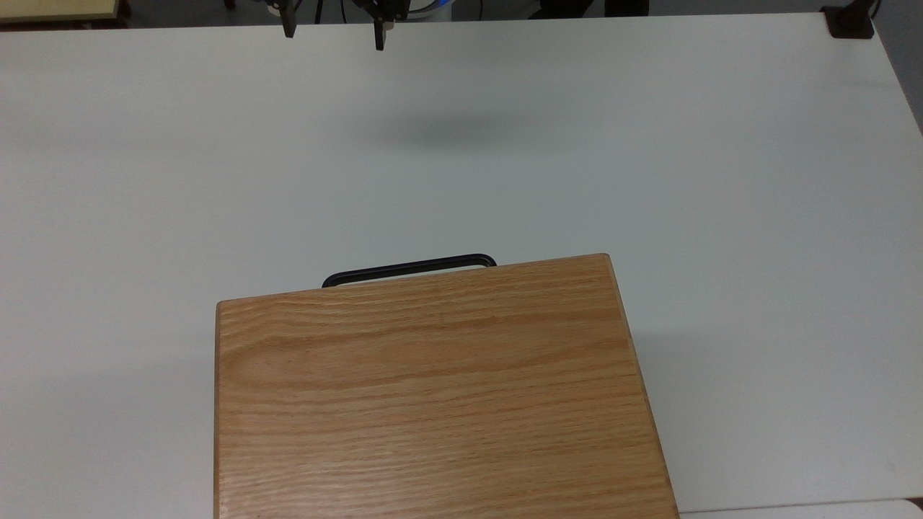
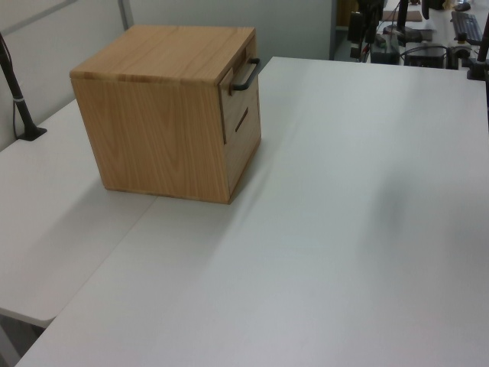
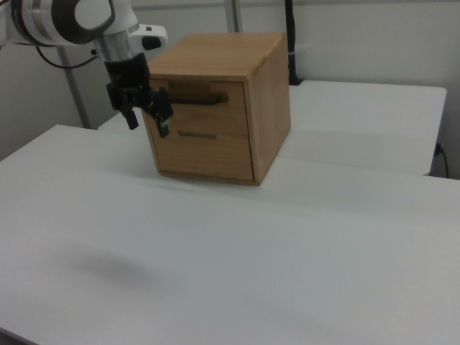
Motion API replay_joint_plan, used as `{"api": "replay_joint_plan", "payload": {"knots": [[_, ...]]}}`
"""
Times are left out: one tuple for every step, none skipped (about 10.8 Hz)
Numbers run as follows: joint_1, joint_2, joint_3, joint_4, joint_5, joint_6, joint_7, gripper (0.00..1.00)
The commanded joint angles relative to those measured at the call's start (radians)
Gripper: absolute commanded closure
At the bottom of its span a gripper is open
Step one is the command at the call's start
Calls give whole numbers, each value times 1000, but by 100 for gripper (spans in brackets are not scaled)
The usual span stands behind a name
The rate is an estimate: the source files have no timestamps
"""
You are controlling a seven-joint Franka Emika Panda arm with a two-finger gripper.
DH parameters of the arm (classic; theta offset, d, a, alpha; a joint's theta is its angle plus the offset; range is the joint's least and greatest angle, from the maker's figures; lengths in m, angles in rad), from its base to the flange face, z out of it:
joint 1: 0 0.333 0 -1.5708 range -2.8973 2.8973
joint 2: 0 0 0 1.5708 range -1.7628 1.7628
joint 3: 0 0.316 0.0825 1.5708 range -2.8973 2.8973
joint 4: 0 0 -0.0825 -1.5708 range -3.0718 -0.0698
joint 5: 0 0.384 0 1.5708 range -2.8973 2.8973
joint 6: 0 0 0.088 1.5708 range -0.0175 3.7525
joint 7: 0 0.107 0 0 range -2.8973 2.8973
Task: Open the drawer by sliding it
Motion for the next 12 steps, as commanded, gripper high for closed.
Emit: {"api": "replay_joint_plan", "payload": {"knots": [[4, -1, -5, -6, -1, -6, -9, 0], [9, -3, -2, -6, -1, -10, 2, 0], [12, -1, 0, -6, -1, -4, 14, 0], [13, 5, 3, -4, 0, 3, 61, 0], [16, 14, 3, -1, 5, 25, 170, 0], [36, 34, 12, -4, 11, 101, 326, 0], [44, 60, 12, -4, 22, 179, 509, 0], [45, 81, 26, -4, 22, 254, 637, 1], [42, 95, 27, -1, 25, 314, 721, 2], [39, 114, 27, 9, 58, 370, 808, 8], [35, 123, 26, 14, 151, 437, 886, 19], [26, 126, 21, 14, 252, 524, 911, 37]]}}
